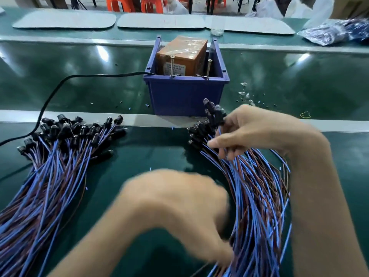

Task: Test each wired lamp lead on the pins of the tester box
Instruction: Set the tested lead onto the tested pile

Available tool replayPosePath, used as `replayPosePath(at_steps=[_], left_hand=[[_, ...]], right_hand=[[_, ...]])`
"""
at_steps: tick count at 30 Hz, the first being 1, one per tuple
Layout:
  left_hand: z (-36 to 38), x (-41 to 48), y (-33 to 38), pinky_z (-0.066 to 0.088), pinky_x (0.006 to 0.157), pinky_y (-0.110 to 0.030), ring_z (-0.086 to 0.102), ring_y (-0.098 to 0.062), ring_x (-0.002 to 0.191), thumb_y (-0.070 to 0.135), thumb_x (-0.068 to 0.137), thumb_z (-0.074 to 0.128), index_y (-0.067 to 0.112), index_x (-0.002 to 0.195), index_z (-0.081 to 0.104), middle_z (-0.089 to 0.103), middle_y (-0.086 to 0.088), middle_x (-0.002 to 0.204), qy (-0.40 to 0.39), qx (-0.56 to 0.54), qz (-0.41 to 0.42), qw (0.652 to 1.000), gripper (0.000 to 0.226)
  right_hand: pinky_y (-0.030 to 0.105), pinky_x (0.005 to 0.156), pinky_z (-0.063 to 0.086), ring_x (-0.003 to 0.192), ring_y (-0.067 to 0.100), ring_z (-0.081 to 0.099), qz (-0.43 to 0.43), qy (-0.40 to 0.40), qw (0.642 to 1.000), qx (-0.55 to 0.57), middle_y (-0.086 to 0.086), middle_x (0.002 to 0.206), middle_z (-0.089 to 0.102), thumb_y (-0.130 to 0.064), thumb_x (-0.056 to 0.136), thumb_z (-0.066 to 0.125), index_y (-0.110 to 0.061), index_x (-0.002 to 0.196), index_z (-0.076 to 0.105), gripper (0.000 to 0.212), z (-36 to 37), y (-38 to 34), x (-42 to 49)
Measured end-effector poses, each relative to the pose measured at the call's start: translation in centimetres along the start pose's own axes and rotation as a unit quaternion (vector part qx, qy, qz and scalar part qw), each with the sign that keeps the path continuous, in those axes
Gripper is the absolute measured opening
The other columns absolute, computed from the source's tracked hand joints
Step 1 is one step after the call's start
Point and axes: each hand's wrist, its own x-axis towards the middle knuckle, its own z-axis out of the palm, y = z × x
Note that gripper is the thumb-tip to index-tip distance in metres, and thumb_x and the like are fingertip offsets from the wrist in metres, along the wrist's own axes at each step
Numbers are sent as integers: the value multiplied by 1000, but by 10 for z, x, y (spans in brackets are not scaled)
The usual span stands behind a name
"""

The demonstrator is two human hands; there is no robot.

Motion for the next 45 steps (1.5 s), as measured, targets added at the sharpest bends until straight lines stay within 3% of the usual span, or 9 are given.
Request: replayPosePath(at_steps=[2,5,9,21,29,33,37,41,45], left_hand=[[2,-6,-42,55,69,-30,63,-18,78,69,71,45,20,96,65,68,2,83,62,-58,-178,980,58],[11,-17,-113,48,74,-32,60,-32,94,54,78,62,21,100,68,66,-11,101,240,-61,-447,860,40],[31,-27,-160,51,83,-39,60,-35,95,50,72,77,16,100,69,64,-18,100,242,-115,-551,791,46],[37,-25,-162,52,78,-39,61,-36,91,35,73,79,32,71,67,67,-13,90,362,-163,-501,769,12],[0,-27,-103,29,42,-7,39,1,42,36,74,79,29,72,71,54,16,47,547,-332,-156,753,11],[-7,-12,-62,27,41,-14,34,0,42,28,72,79,20,73,70,50,9,48,524,-377,-82,760,12],[-7,6,-35,34,38,-12,45,0,36,20,88,67,13,73,60,60,6,50,551,-520,-89,646,18],[-9,23,-18,39,47,-20,56,-6,41,45,97,40,17,81,67,76,3,80,379,-696,-120,598,43],[-9,26,-25,40,41,-11,48,-2,39,40,102,33,3,110,56,73,-7,105,371,-853,-75,359,45]], right_hand=[[25,73,55,62,10,71,47,29,997,-45,2,67,74,-26,83,73,1,76,68,29,-1,2,3],[29,80,54,54,0,67,58,131,985,-95,-2,58,71,-28,84,72,-7,63,67,29,1,1,4],[19,60,46,49,-9,58,64,224,966,-112,-7,46,64,-30,80,73,-13,57,63,31,4,-5,4],[32,77,52,82,18,64,73,226,951,-201,0,73,71,-56,73,73,-23,80,70,34,7,-26,-9],[16,56,41,56,0,53,-77,178,980,-32,-7,67,66,-71,75,57,-28,87,75,49,21,-41,-3],[20,61,42,57,1,51,-170,178,966,75,-6,66,63,-40,92,60,-27,91,74,20,25,-44,0],[17,54,45,50,3,58,-179,301,927,133,-4,61,66,-24,93,61,-15,85,76,19,22,-45,2],[18,55,44,53,4,58,-193,354,900,164,2,61,65,-28,97,56,-12,73,72,33,17,-47,-4],[38,76,58,74,22,66,-179,384,871,251,11,75,69,-29,102,43,-16,60,59,47,13,-49,-6]])
